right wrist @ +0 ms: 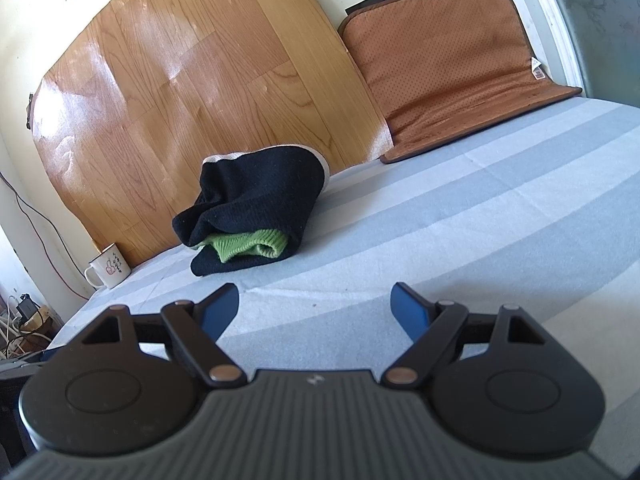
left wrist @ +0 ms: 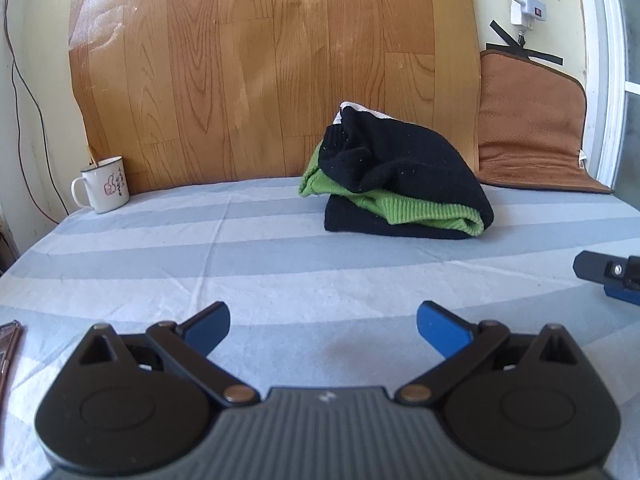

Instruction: Fold small clothes

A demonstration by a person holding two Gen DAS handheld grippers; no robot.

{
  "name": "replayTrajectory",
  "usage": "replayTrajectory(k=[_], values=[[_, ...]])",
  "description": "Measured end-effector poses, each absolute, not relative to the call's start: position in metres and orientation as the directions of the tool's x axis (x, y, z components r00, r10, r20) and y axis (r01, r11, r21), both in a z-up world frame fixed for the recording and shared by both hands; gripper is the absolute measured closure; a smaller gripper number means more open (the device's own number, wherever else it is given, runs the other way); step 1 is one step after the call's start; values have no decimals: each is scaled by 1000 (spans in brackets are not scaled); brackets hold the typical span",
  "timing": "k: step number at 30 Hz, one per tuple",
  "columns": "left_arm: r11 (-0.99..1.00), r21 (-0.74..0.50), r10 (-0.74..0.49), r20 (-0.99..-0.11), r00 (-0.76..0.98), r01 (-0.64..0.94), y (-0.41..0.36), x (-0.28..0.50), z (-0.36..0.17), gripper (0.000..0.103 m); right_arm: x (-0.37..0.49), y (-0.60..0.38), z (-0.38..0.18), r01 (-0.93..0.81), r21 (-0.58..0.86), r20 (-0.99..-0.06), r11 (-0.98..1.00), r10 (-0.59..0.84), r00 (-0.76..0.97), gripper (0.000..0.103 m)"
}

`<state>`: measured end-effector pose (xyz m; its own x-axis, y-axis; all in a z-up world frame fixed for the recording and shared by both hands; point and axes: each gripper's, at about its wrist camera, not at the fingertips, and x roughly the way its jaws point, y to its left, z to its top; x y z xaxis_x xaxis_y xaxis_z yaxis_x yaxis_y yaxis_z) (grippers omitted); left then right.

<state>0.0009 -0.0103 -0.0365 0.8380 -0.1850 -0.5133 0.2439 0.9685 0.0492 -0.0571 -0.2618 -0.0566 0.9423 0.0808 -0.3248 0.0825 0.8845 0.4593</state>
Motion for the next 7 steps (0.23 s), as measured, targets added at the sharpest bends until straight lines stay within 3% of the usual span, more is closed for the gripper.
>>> replayTrajectory(k=[7], values=[[968,53,-184,-503,844,243,-13,-1,-34,0,-56,-262,-58,81,461,-329,884,85,941,18]])
